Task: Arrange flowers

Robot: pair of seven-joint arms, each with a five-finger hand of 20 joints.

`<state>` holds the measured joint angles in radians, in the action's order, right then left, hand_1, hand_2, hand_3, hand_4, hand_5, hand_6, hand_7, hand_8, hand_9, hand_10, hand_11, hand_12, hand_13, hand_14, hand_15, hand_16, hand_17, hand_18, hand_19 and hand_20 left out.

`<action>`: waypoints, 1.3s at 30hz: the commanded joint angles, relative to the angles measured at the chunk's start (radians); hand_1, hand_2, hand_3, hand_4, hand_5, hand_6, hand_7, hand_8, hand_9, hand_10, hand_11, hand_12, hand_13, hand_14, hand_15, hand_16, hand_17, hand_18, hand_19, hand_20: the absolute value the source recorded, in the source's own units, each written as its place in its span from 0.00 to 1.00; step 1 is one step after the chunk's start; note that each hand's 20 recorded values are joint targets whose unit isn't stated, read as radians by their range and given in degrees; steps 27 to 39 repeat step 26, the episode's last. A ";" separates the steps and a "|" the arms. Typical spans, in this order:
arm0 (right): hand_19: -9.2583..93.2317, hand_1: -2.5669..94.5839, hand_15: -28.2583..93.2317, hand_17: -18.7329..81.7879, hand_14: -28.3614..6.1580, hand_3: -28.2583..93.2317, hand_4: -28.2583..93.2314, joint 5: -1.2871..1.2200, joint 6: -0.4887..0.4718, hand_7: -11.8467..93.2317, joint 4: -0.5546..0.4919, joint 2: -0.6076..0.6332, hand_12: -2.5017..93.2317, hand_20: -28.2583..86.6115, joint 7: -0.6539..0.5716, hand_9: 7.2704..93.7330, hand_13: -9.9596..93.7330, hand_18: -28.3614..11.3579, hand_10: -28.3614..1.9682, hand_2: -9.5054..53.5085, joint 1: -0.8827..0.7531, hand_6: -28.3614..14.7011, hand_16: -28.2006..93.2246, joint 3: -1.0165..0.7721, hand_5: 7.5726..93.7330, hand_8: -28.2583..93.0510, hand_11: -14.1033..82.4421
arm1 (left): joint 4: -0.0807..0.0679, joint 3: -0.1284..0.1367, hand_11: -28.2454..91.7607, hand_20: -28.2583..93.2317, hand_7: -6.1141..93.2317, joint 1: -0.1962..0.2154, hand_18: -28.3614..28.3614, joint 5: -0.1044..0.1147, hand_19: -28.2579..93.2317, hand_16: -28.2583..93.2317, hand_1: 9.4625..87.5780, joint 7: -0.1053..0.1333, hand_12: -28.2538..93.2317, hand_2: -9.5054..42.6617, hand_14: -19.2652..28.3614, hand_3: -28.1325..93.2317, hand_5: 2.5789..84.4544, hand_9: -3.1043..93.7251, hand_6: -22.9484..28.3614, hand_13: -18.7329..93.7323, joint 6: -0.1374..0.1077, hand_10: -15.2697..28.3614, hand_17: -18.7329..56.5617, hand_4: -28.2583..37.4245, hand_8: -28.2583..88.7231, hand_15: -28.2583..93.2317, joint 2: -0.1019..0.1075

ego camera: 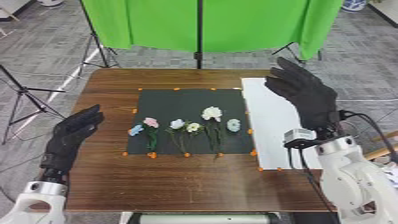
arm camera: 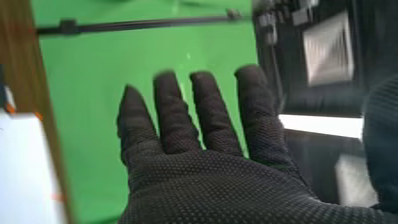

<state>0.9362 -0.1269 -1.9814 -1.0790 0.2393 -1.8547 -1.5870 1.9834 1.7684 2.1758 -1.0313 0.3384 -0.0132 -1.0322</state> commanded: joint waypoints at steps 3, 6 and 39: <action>0.15 0.05 0.23 0.27 0.44 0.88 0.10 0.099 0.048 0.17 -0.048 -0.129 0.15 0.43 0.093 0.29 0.30 0.35 0.46 0.15 -0.233 0.67 0.39 -0.037 0.30 0.17 0.16 | 0.049 -0.008 0.39 0.41 0.18 -0.026 0.70 -0.148 0.29 0.24 0.37 -0.048 0.33 0.00 0.73 0.75 0.50 0.45 0.54 0.46 0.058 0.64 0.41 0.26 0.18 0.35 -0.081; 0.16 0.04 0.23 0.27 0.44 0.88 0.09 0.097 0.074 0.18 -0.048 -0.135 0.15 0.43 0.084 0.30 0.30 0.35 0.46 0.15 -0.260 0.66 0.38 -0.039 0.30 0.17 0.17 | 0.054 -0.009 0.39 0.41 0.18 -0.019 0.70 -0.136 0.29 0.24 0.36 -0.055 0.33 0.00 0.74 0.75 0.50 0.46 0.53 0.47 0.058 0.64 0.40 0.26 0.18 0.35 -0.094; 0.16 0.04 0.27 0.31 0.42 0.87 0.08 0.157 0.071 0.20 -0.068 -0.167 0.16 0.44 0.099 0.36 0.34 0.33 0.45 0.12 -0.246 0.65 0.37 -0.070 0.41 0.17 0.19 | 0.049 -0.029 0.39 0.41 0.18 -0.083 0.71 -0.110 0.30 0.24 0.35 -0.056 0.33 0.00 0.75 0.75 0.52 0.48 0.54 0.48 0.018 0.65 0.39 0.25 0.19 0.38 -0.178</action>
